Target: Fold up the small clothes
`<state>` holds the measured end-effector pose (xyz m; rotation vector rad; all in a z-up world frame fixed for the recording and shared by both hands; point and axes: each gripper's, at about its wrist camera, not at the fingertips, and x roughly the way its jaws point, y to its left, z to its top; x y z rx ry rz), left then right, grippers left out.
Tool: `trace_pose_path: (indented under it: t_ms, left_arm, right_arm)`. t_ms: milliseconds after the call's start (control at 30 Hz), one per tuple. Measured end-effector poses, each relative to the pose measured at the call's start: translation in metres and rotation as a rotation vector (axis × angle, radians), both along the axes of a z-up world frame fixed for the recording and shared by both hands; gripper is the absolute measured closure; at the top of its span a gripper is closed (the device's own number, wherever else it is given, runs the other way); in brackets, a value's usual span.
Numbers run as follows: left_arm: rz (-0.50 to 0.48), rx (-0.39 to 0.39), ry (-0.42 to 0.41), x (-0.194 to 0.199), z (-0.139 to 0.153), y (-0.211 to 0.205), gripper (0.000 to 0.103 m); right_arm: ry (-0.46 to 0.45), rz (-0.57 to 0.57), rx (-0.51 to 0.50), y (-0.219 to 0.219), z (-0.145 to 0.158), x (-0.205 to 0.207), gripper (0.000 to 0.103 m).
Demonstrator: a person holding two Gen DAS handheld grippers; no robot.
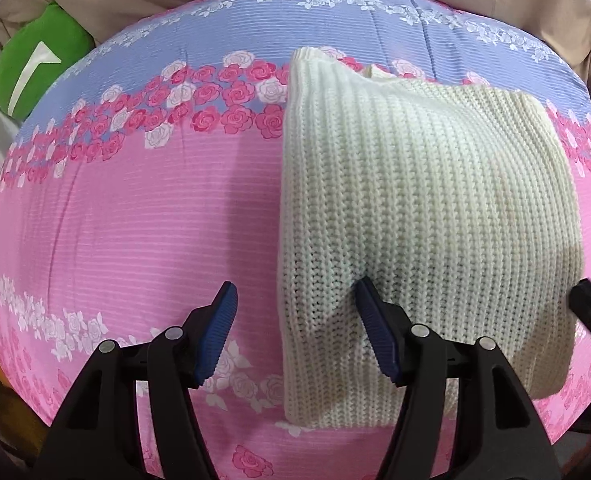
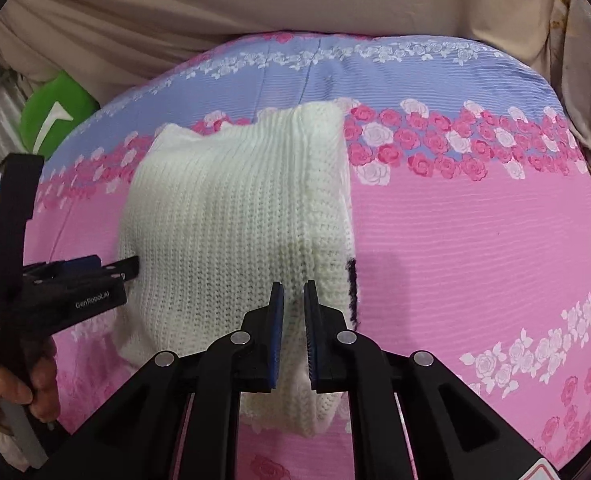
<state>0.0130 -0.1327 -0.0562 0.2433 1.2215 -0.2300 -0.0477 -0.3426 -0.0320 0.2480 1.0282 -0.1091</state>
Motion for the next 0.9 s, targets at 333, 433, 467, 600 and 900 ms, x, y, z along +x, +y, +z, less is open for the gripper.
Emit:
trace_pose_path:
  t_ms: [333, 433, 467, 600, 900]
  left_arm:
    - [0.043, -0.098, -0.007, 0.023, 0.026, 0.003, 0.041]
    - [0.047, -0.083, 0.002, 0.039, 0.014, -0.004, 0.04]
    - [0.048, -0.076, 0.009, 0.042, 0.01, -0.005, 0.04]
    - [0.069, -0.086, 0.007, 0.052, 0.008, -0.004, 0.04]
    - [0.061, -0.071, 0.009, 0.058, 0.003, -0.006, 0.033]
  right_arm:
    - [-0.064, -0.043, 0.053, -0.025, 0.012, 0.026, 0.066]
    - [-0.022, -0.044, 0.1, -0.035, -0.006, 0.057, 0.061]
    - [0.013, -0.049, 0.114, -0.038, -0.018, 0.067, 0.07]
    - [-0.094, -0.034, 0.187, -0.04, 0.002, 0.075, 0.09]
    - [-0.018, -0.097, 0.201, -0.061, -0.026, 0.078, 0.085]
